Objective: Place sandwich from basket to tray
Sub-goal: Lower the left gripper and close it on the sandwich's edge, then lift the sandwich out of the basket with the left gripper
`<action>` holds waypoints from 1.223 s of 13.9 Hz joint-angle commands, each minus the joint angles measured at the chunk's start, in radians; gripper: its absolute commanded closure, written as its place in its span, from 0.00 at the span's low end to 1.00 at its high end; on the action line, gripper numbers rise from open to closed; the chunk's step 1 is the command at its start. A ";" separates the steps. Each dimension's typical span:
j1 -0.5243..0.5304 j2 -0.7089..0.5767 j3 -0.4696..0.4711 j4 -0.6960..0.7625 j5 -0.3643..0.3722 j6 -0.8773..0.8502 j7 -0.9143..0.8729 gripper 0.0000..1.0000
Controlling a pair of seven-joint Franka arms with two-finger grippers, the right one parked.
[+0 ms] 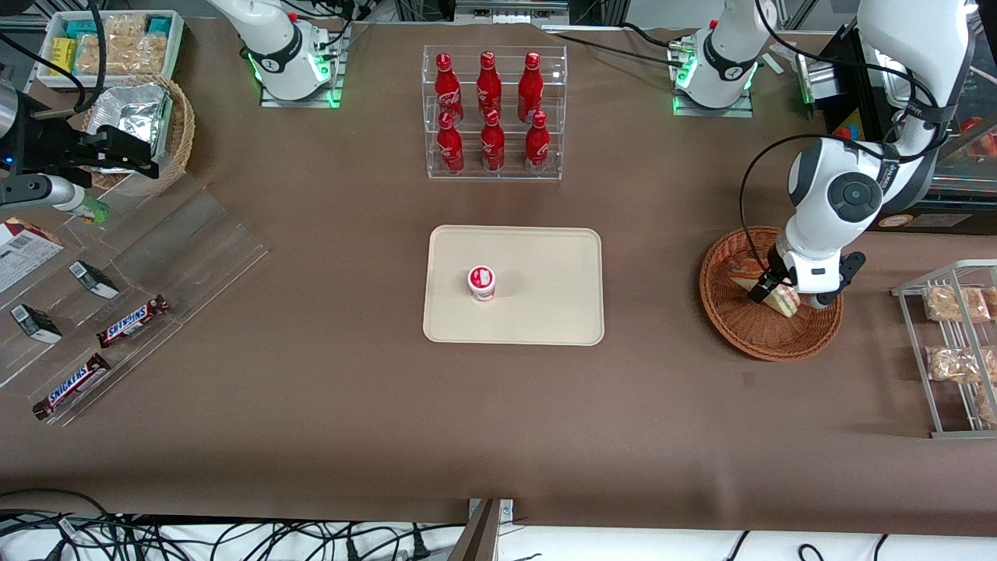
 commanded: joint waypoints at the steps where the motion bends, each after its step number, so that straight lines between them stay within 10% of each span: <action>1: 0.005 -0.016 -0.003 -0.026 0.033 0.027 -0.024 0.80; 2: 0.005 -0.016 -0.005 -0.026 0.033 0.027 -0.024 1.00; 11: 0.005 -0.093 -0.008 0.032 0.028 -0.120 0.046 1.00; 17: 0.003 -0.099 -0.046 0.297 -0.131 -0.481 0.256 1.00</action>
